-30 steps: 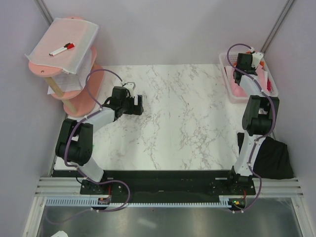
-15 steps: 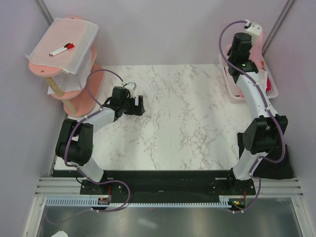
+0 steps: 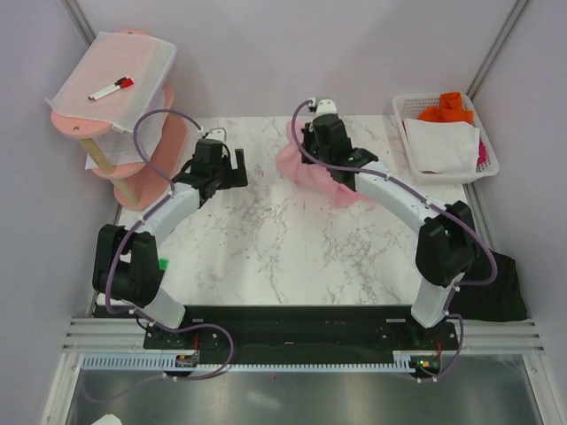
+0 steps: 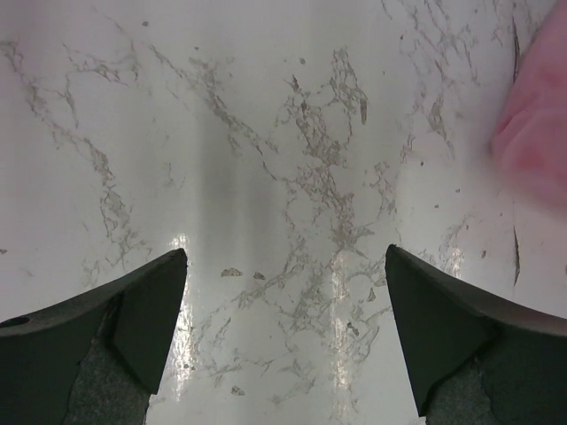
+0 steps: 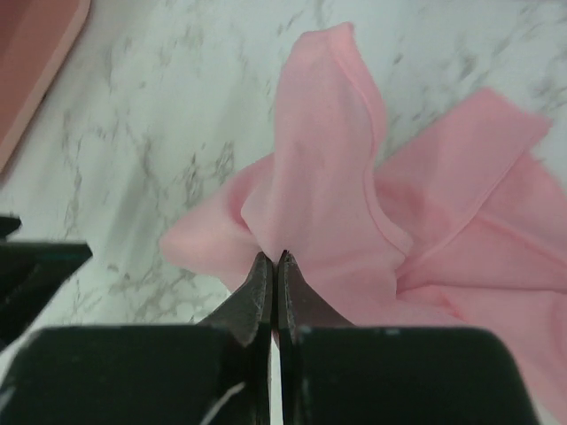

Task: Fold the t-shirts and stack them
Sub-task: Move the tshirt to the center of the board, then flatten out the tshirt

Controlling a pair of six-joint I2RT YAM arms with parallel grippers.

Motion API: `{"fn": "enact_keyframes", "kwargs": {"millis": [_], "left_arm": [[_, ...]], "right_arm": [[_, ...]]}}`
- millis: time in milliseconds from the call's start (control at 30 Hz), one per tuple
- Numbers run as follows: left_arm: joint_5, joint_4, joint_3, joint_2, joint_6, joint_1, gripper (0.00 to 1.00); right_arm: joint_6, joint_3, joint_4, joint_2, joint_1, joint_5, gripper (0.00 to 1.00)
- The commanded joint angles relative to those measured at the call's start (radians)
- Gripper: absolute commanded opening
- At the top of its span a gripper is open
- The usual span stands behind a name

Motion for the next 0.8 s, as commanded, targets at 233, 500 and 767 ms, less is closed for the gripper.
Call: {"fn": "enact_keyframes", "kwargs": {"millis": [233, 500, 767], "left_arm": [[-0.093, -0.114, 0.075, -0.067, -0.077, 0.003, 1.00], [0.030, -0.114, 0.096, 0.022, -0.066, 0.003, 1.00], [0.286, -0.108, 0.190, 0.207, -0.057, -0.021, 1.00]], "right_arm": [[0.143, -0.072, 0.141, 0.186, 0.245, -0.315, 0.53], [0.080, -0.128, 0.135, 0.036, 0.164, -0.098, 0.98], [0.121, -0.130, 0.086, 0.089, -0.052, -0.143, 0.97]]}}
